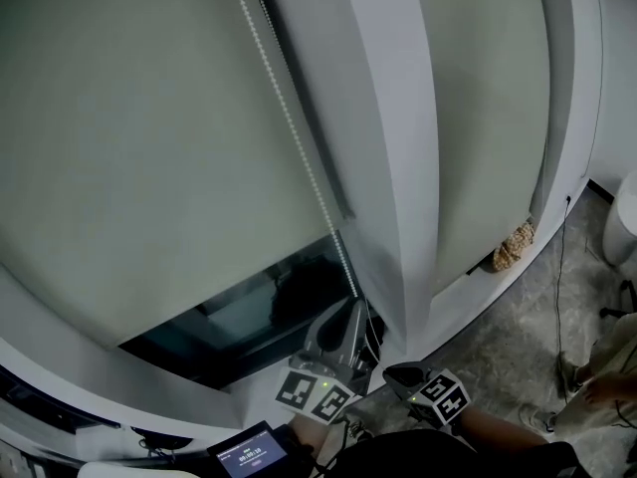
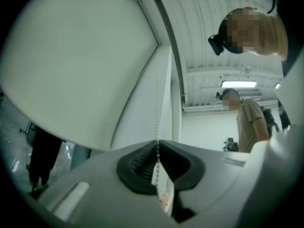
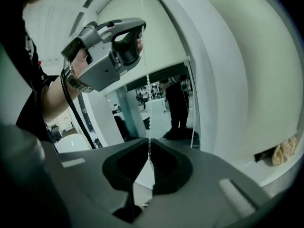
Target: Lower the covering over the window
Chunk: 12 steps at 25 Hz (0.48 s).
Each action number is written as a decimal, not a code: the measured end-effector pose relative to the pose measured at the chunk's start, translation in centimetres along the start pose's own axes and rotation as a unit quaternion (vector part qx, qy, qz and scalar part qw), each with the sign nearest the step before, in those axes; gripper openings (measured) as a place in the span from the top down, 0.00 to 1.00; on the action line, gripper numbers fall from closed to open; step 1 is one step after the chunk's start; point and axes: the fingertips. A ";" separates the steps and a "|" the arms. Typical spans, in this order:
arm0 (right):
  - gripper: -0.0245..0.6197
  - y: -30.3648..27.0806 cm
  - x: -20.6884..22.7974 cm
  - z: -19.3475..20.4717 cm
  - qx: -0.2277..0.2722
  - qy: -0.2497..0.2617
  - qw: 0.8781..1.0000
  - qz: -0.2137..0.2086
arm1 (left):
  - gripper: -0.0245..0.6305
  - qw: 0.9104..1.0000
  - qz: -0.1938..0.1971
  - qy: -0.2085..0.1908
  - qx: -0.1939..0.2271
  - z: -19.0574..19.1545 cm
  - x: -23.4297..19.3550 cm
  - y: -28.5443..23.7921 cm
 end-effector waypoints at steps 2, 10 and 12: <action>0.93 0.6 0.4 0.7 0.002 -0.040 0.999 -0.007 | 0.94 0.999 -0.010 0.007 -0.047 3.5 -0.7 0.7; 0.81 6.8 0.6 -19.6 0.245 0.037 0.969 0.018 | 0.94 0.975 -0.049 0.043 -0.213 17.5 -4.0 5.5; 0.81 8.7 -0.9 -26.8 0.301 0.072 0.951 -0.001 | 0.94 0.956 -0.052 0.068 -0.279 22.4 -3.7 7.8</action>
Point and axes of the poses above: the fingertips, and each gripper's own axes: y backward along the fingers, x to its right, z out of its underside, and after that the axes turned 3 degrees about -z, right-handed
